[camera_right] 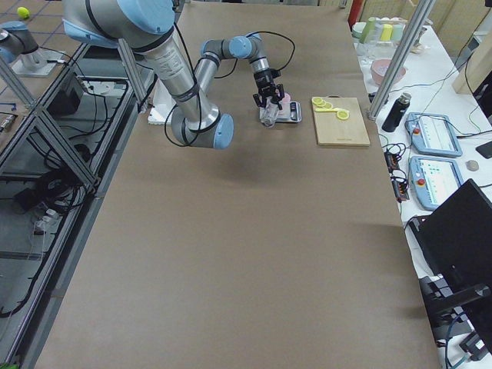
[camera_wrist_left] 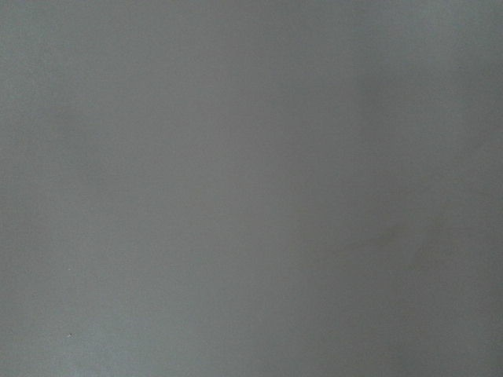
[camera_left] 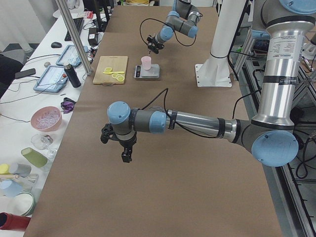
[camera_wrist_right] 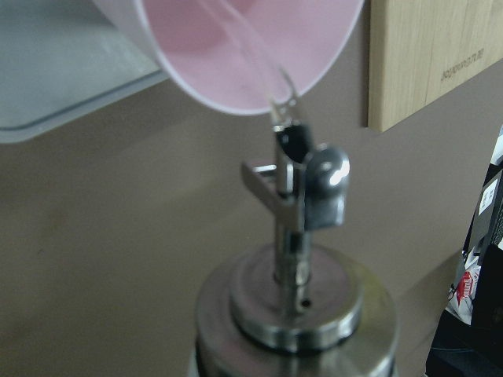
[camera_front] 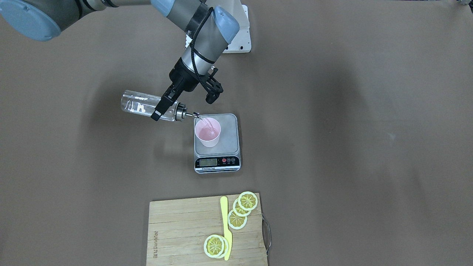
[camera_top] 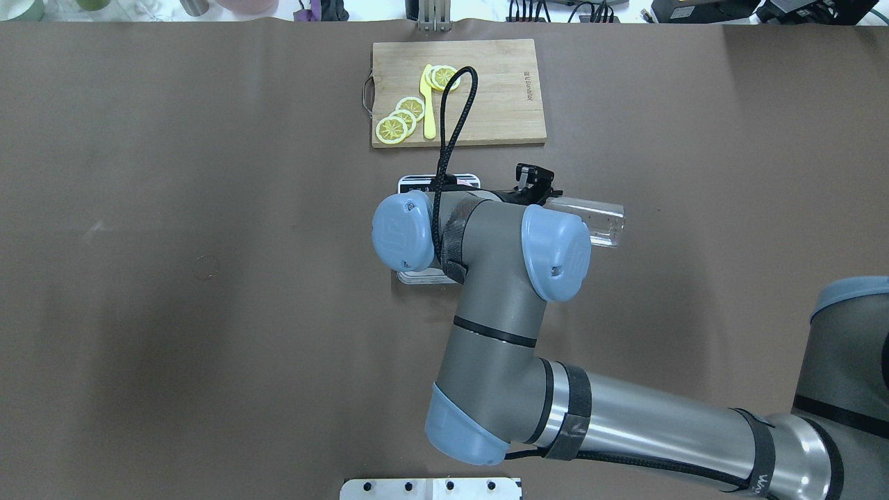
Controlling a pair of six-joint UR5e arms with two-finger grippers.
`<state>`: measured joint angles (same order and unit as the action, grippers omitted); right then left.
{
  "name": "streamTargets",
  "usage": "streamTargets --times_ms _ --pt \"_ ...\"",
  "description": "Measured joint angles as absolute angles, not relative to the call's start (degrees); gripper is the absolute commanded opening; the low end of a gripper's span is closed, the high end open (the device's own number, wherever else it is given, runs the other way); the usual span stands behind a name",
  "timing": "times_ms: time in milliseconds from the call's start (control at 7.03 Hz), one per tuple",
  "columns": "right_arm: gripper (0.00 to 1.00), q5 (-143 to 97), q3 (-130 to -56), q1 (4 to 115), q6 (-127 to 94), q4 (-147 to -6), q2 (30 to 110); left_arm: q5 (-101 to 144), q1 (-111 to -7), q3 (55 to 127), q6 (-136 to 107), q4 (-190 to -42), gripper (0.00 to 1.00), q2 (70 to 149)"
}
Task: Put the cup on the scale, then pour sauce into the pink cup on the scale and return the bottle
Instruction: 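Tilt the bottle spout into the pink cup with the right gripper to pour, then tilt the bottle upright and lift it away from the cup with the right gripper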
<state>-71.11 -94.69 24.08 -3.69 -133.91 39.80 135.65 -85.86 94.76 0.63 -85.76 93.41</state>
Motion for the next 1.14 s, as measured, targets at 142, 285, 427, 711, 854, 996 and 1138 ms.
streamTargets --times_ms 142,285,427,711,854,996,1138 --pt "0.24 -71.11 -94.64 24.08 -3.69 -133.93 39.88 135.73 -85.86 94.80 0.64 -85.80 0.99 93.40" --pt "0.24 -71.10 -94.62 24.08 -3.71 -133.94 39.94 135.77 -85.87 94.87 0.65 -85.88 0.99 93.40" --pt "0.24 -71.11 -94.66 24.08 -3.75 -133.93 39.97 135.74 -85.86 95.06 0.66 -85.95 0.99 93.44" --pt "0.24 -71.12 -95.48 24.16 -4.09 -133.37 40.01 135.58 -85.79 95.44 0.64 -85.98 0.99 93.50" --pt "0.24 -71.18 -97.17 24.28 -4.32 -132.13 40.54 135.55 -85.79 95.44 0.62 -86.01 0.99 93.51" --pt "0.24 -71.28 -99.68 24.53 -4.45 -129.27 42.07 135.53 -85.78 95.48 0.59 -86.04 0.99 93.50" --pt "0.24 -71.44 -101.69 24.89 -4.52 -126.53 43.53 135.53 -85.78 95.51 0.56 -86.04 0.99 93.46"
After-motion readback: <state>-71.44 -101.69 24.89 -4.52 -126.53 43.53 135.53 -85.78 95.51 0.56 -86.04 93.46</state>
